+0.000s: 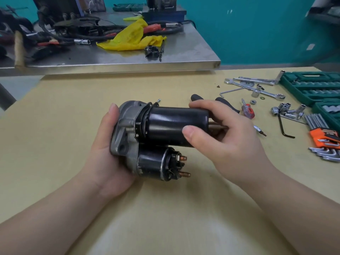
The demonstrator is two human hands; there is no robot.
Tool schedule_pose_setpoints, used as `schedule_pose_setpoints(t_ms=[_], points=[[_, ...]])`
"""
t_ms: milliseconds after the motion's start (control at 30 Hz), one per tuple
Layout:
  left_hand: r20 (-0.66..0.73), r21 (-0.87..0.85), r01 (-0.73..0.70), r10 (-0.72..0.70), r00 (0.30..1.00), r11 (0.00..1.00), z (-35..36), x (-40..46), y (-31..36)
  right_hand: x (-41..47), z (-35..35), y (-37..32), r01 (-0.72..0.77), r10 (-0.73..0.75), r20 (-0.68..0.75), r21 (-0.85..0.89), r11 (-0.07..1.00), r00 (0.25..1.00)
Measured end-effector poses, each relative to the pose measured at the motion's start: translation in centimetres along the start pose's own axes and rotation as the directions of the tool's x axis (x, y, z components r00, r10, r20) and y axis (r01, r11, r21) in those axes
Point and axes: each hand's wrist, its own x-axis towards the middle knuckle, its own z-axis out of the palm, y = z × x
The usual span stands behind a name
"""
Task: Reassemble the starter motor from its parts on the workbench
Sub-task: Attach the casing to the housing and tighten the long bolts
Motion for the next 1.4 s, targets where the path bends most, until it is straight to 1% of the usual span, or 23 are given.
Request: schedule_pose_setpoints(t_ms=[67,133,333,467,600,800,1033,1167,1300,1400], points=[[-0.016,-0.014,-0.025,0.025,1.0,1.0,0.1,0.0,-0.3,-0.3,0.2,-0.2,0.043,-0.044,-0.013,-0.039,0.998,0.999],[-0.001,-0.026,-0.021,0.021,1.0,0.999,-0.1,0.0,-0.5,-0.6,0.4,-0.4,0.076,-0.077,-0.015,-0.066,0.995,0.997],[0.063,-0.075,0.082,-0.077,0.995,0.994,-0.6,0.0,-0.8,-0.6,0.6,-0.1,0.049,-0.05,-0.005,-0.037,0.998,0.999],[0.067,-0.077,0.121,-0.116,0.991,0.99,-0.7,0.1,-0.7,-0.5,0.4,0.0,0.054,-0.054,0.011,-0.084,0.995,0.999],[0.097,-0.08,0.154,-0.146,0.984,0.985,-0.9,0.2,-0.5,-0.4,0.5,-0.1,0.095,-0.091,0.039,-0.126,0.987,0.995],[0.1,-0.045,0.132,-0.127,0.987,0.99,-0.9,0.1,-0.5,-0.5,0.5,-0.1,0.047,-0.046,0.019,-0.087,0.995,0.999],[0.087,-0.045,0.107,-0.103,0.991,0.993,-0.7,-0.2,-0.6,-1.0,0.8,-0.3,0.07,-0.071,-0.009,-0.116,0.991,0.997],[0.07,-0.043,0.073,-0.07,0.995,0.996,-0.6,-0.2,-0.4,-1.0,0.8,-0.3,0.144,-0.147,0.001,-0.218,0.965,0.989],[0.07,-0.019,0.074,-0.073,0.995,0.997,-0.7,-0.4,-0.4,-1.0,0.7,-0.3,0.087,-0.089,-0.01,-0.139,0.987,0.996],[0.064,-0.009,0.074,-0.073,0.995,0.997,-0.6,-0.4,-0.4,-1.1,0.7,-0.4,0.07,-0.073,-0.02,-0.123,0.99,0.997]])
